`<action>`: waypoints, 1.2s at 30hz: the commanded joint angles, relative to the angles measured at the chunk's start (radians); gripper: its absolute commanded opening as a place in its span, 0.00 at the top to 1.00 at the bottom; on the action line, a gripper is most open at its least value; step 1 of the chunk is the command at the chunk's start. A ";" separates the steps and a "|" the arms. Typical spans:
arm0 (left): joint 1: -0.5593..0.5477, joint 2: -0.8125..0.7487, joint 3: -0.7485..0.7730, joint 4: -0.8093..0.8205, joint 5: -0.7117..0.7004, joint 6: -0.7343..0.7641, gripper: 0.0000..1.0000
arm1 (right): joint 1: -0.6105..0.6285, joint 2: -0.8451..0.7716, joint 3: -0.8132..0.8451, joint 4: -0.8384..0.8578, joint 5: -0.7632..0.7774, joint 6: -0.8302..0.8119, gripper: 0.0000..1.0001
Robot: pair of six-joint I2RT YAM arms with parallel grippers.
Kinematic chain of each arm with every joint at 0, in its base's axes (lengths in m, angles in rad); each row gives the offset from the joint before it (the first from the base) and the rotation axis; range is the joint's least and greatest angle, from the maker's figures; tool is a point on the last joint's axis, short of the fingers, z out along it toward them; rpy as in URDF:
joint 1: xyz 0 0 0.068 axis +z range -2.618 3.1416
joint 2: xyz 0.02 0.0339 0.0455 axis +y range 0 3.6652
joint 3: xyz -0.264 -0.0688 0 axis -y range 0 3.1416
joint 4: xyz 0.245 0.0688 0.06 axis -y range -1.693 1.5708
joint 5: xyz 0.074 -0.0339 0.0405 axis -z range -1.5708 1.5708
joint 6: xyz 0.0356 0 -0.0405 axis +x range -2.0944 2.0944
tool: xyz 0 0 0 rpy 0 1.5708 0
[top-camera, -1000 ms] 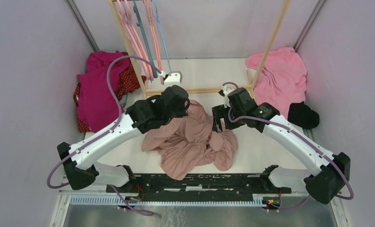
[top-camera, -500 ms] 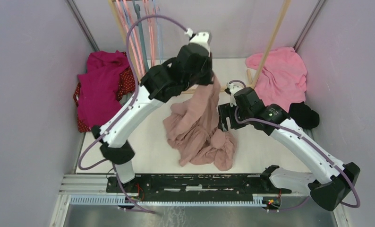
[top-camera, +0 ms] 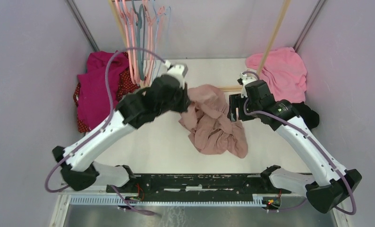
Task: Place the skirt on the hanger
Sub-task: Adjust the skirt at the center of the board.
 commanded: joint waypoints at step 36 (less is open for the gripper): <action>-0.187 -0.319 -0.934 0.241 -0.133 -0.329 0.63 | -0.055 0.571 0.107 0.388 -0.305 -0.124 0.14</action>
